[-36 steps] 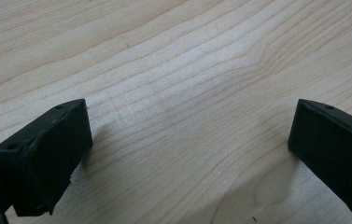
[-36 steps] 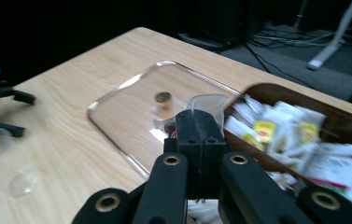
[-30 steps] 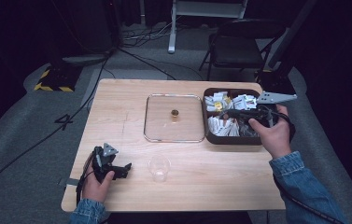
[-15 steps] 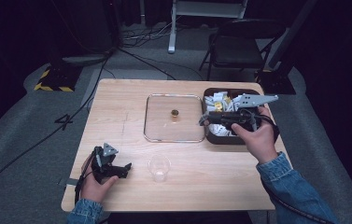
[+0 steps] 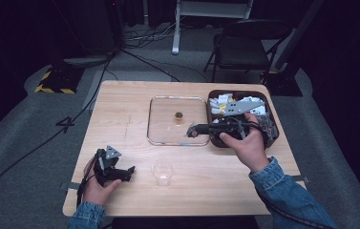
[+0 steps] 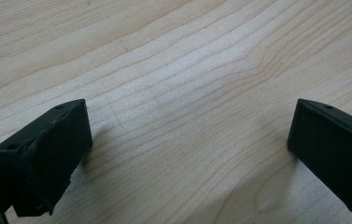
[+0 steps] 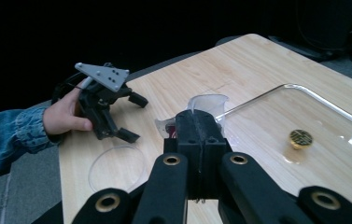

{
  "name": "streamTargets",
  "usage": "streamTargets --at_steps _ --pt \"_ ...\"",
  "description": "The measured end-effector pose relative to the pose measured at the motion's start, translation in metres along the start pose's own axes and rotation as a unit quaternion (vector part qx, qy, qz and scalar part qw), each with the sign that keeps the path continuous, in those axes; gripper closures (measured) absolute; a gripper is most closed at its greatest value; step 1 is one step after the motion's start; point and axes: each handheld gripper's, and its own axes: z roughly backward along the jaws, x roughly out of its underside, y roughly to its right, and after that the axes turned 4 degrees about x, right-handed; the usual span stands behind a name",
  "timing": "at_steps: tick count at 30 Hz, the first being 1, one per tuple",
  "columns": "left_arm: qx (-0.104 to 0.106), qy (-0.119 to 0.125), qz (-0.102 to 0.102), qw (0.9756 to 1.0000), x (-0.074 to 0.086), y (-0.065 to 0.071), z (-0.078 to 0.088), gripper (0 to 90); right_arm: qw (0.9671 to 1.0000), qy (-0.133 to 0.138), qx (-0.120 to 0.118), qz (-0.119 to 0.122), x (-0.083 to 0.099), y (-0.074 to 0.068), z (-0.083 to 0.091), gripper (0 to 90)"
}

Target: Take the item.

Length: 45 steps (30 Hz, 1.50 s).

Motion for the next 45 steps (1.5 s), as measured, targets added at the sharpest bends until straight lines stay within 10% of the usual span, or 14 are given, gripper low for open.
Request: streamTargets --at_steps 20,45 --pt "0.003 -0.001 -0.003 1.0000 0.000 0.000 0.000 1.0 0.9968 -0.037 -0.066 0.025 0.014 -0.043 -0.053 90.0" --pt "0.003 -0.001 -0.003 1.0000 0.000 0.000 0.000 1.0 0.9897 -0.105 -0.073 0.063 0.042 -0.066 -0.095 90.0"
